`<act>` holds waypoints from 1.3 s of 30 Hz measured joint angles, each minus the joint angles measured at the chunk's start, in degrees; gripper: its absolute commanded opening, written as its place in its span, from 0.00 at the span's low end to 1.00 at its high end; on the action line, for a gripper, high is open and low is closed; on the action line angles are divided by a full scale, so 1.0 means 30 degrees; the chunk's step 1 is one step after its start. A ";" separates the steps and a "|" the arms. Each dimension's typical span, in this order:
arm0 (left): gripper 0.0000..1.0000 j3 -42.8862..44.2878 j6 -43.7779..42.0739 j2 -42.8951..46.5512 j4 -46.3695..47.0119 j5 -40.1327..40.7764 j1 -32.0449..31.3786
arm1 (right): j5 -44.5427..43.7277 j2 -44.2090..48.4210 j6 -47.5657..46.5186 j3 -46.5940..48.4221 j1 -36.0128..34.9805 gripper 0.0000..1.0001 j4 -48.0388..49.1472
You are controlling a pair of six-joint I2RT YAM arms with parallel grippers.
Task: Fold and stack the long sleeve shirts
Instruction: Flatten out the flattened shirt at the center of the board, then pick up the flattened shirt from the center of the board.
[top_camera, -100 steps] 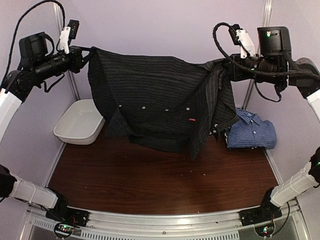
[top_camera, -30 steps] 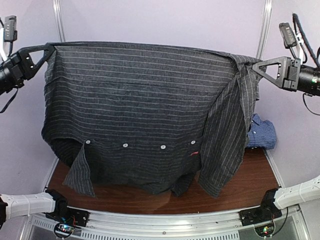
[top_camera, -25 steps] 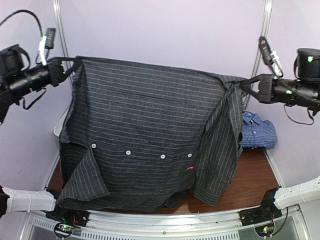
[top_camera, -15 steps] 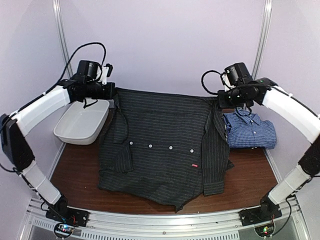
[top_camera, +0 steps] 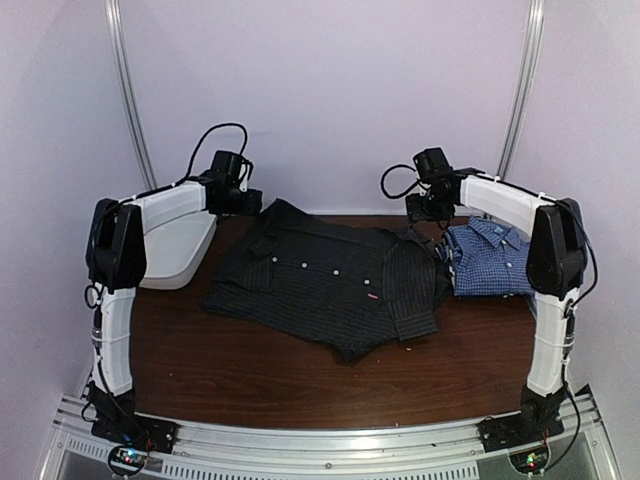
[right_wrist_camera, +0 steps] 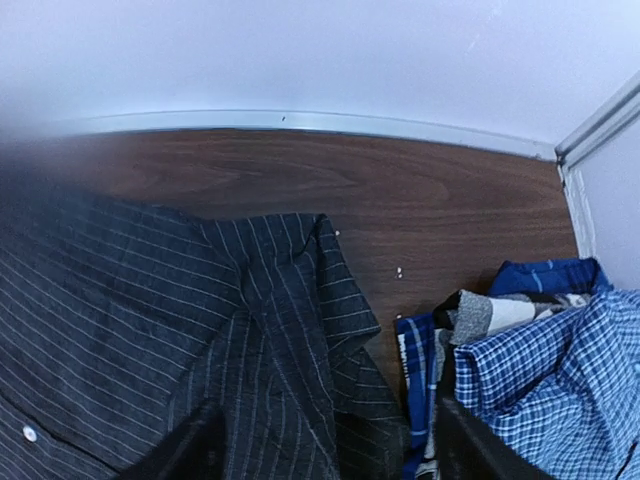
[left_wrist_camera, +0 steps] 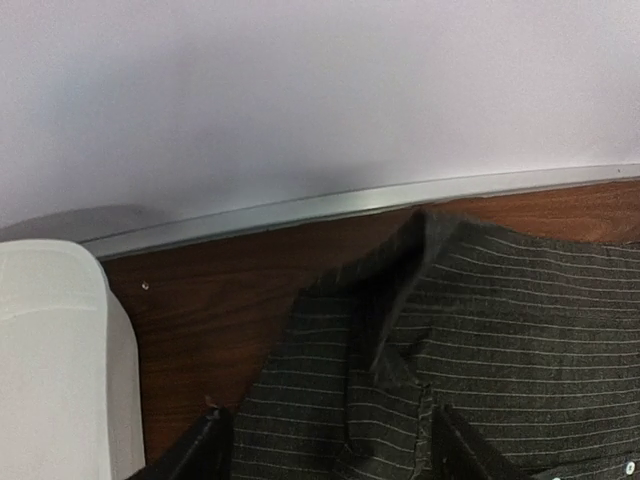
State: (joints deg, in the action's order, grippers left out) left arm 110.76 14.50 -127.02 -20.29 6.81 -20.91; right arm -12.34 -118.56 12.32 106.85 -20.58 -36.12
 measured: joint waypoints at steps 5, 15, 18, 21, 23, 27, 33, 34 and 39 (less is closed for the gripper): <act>0.91 -0.2091 -0.0022 0.1268 0.0204 0.0284 0.0233 | -0.0663 0.4393 -0.0248 -0.5967 -0.0787 0.84 0.1275; 0.93 -1.1358 -0.0007 1.1526 0.1734 -0.2674 -0.0022 | 0.2331 1.2356 -0.1166 -1.5737 -0.7752 0.80 0.4444; 0.93 -1.3974 0.0058 1.3959 0.2127 -0.3344 -0.0255 | 0.3483 1.2764 -0.1508 -1.8294 -0.9318 0.78 0.4911; 0.93 -1.5584 0.0160 1.5220 0.2273 -0.3847 -0.0423 | 0.4561 1.2692 -0.1792 -1.9722 -1.0389 0.77 0.5195; 0.93 -1.6254 0.0204 1.5686 0.2302 -0.4095 -0.0459 | 0.5158 1.2225 -0.2040 -1.9890 -1.0936 0.78 0.5515; 0.93 -1.7027 0.0226 1.6218 0.2324 -0.4379 -0.0459 | 0.5566 0.9952 -0.2565 -1.9052 -1.1890 0.75 0.6353; 0.93 -1.7478 0.0219 1.6458 0.2324 -0.4561 -0.0466 | 0.5632 0.6666 -0.3424 -1.7216 -1.2750 0.33 0.6535; 0.93 -1.7507 0.0219 1.6458 0.2339 -0.4575 -0.0474 | 0.5617 0.6353 -0.3483 -1.6954 -1.2786 0.22 0.6528; 0.93 -1.8017 -0.0226 1.6458 0.2637 -0.4379 -0.0954 | 0.5304 0.6535 -0.3614 -1.6553 -1.2866 0.00 0.6054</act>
State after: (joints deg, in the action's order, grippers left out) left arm 56.71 13.82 -77.65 -12.38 -6.33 -23.77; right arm 3.57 -98.96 1.48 57.19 -59.18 -17.96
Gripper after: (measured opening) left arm 0.925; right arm 0.028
